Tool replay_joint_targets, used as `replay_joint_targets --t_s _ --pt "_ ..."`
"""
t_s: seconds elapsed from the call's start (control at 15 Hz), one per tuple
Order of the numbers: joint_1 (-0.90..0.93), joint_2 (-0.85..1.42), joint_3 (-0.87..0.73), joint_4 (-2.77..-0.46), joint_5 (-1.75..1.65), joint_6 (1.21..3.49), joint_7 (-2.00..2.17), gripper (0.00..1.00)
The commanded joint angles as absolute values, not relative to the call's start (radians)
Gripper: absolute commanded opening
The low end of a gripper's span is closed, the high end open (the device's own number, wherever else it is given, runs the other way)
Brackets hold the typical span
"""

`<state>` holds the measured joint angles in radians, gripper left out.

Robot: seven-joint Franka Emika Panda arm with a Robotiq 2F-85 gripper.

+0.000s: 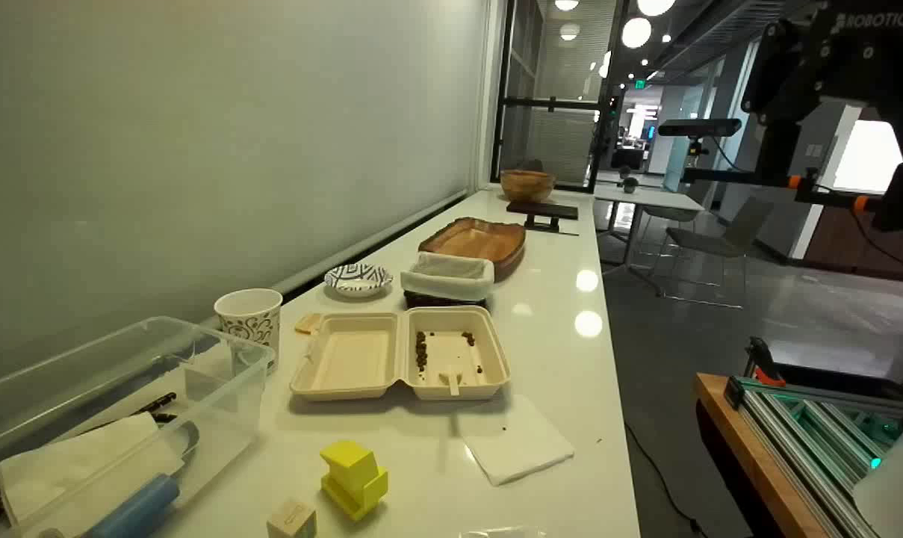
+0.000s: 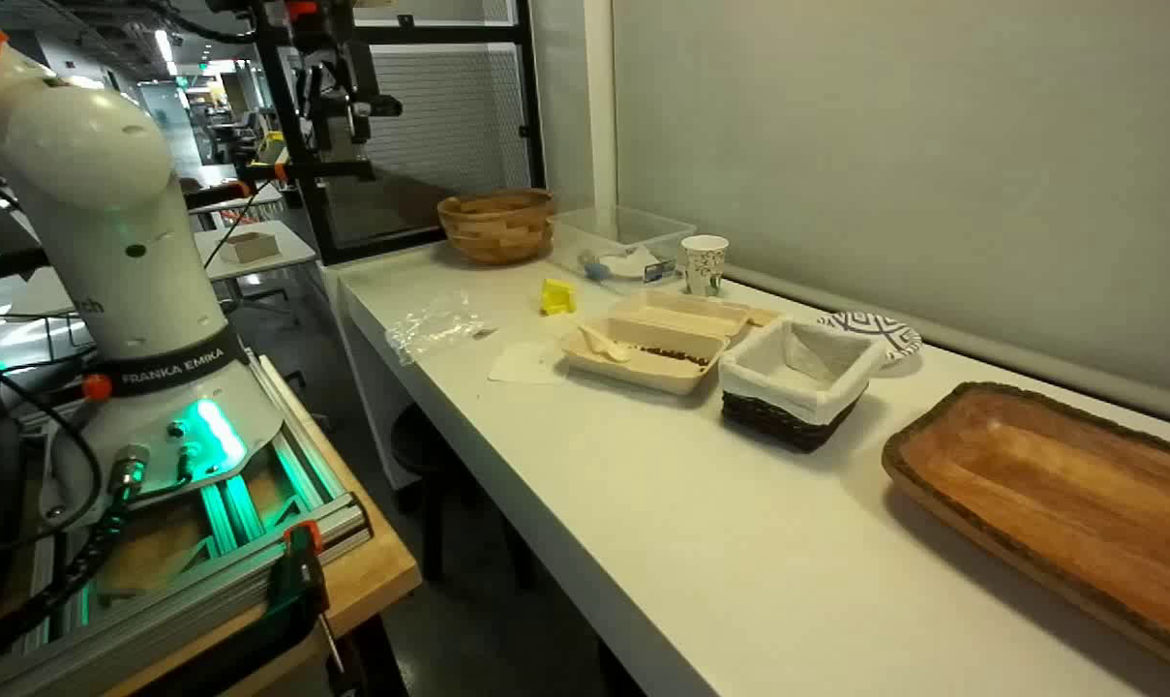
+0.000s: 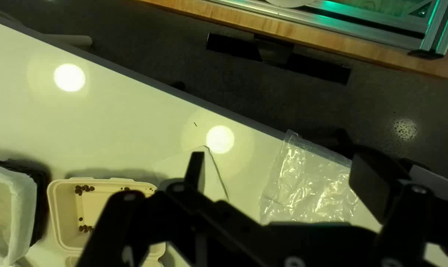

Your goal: Pick up the yellow object from the counter and put it in the wooden bowl

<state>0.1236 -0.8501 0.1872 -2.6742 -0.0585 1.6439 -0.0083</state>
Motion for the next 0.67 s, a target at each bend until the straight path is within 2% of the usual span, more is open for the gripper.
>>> replay_joint_targets --t_s 0.0,0.6 --pt "0.141 -0.847 0.174 -2.673 -0.067 1.642 0.003 1.00" --pt "0.133 -0.839 0.177 -2.673 -0.064 1.656 0.023 1.00"
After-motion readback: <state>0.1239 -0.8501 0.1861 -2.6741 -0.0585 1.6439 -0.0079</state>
